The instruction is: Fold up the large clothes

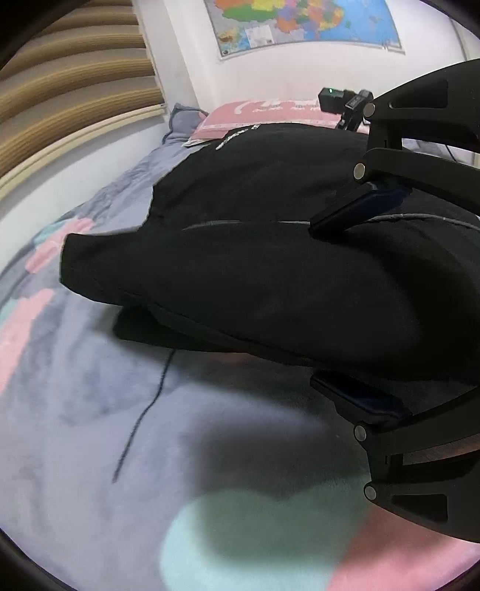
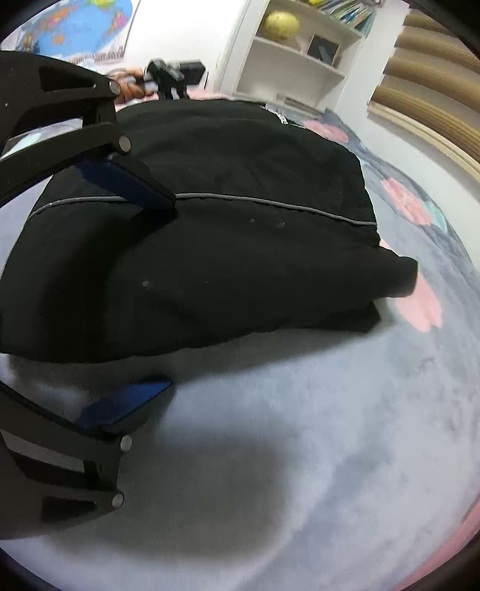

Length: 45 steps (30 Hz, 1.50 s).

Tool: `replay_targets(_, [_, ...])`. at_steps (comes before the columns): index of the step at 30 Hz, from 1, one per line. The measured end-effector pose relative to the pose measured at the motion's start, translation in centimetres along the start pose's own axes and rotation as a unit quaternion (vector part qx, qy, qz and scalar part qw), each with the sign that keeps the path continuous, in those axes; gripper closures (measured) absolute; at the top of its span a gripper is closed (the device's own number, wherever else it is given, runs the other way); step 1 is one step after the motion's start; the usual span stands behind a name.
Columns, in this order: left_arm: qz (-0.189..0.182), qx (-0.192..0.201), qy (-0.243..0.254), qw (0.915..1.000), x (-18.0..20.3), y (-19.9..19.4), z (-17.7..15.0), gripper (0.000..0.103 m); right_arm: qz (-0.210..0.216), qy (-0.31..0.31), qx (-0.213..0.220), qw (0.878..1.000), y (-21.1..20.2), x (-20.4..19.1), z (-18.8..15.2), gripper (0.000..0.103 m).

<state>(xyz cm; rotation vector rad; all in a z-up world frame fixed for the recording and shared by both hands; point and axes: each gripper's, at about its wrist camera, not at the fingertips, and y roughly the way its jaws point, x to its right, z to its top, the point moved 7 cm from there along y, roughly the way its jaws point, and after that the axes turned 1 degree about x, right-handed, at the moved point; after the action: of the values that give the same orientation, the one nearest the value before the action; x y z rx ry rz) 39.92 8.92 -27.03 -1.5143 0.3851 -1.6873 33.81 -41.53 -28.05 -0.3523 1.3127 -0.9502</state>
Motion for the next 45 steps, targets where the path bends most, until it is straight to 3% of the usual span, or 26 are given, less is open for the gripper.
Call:
replay_targets(4, [-0.035,-0.008,-0.032,0.9988,-0.6,1.0,0.4,0.023,0.024,0.01,0.001,1.0,1.2,0.3,1.2,0.006])
replay_targets(8, [-0.035,-0.014,-0.039,0.9985,-0.5,1.5,0.4,0.023,0.051,0.04,0.004,0.998,2.0,0.7,1.7,0.002])
replay_targets(17, [-0.002,-0.021,-0.014,0.9997,-0.2,0.1,-0.2,0.023,0.006,0.0,-0.022,1.0,1.2,0.1,0.2,0.004])
replay_targets(20, [-0.008,-0.029,-0.021,0.9993,-0.1,0.4,0.1,0.022,0.011,-0.002,-0.028,1.0,1.3,0.5,-0.1,0.003])
replay_targets(25, [-0.058,-0.033,-0.039,0.997,0.8,1.8,0.6,0.022,0.047,-0.008,-0.012,0.999,2.4,-0.6,1.1,0.003])
replay_targets(27, [-0.097,-0.027,-0.048,0.9937,1.9,1.8,0.8,0.022,0.078,-0.007,-0.001,0.997,2.7,-1.4,1.9,0.014])
replay_targets(28, [-0.099,-0.023,-0.048,0.9936,2.2,1.6,0.9,0.022,0.093,-0.006,0.002,0.996,2.8,-1.7,2.3,0.016])
replay_targets(31, [-0.087,-0.023,-0.038,0.9952,2.9,2.1,1.1,0.022,0.093,-0.013,-0.002,0.996,3.7,-2.4,3.0,0.017])
replay_targets(37, [-0.081,-0.04,-0.071,0.9934,2.2,5.3,2.1,0.02,0.114,0.014,-0.023,0.993,5.7,-1.7,4.4,0.017])
replay_targets(40, [-0.077,-0.029,-0.06,0.9948,2.5,4.9,2.1,0.021,0.096,-0.006,-0.015,0.995,5.8,-2.3,4.7,0.017])
replay_targets(41, [-0.071,-0.017,-0.044,0.9963,2.9,4.5,1.9,0.03,0.084,-0.024,-0.007,0.996,5.7,-2.8,4.6,0.019])
replay_targets(42, [-0.062,-0.006,-0.029,0.9977,3.1,3.9,1.8,0.048,0.076,-0.042,0.004,0.996,5.3,-3.4,4.4,0.026])
replay_targets(45, [-0.071,0.028,0.01,0.997,4.9,1.6,1.1,0.072,0.066,-0.097,0.042,0.992,3.8,-5.8,3.5,0.043])
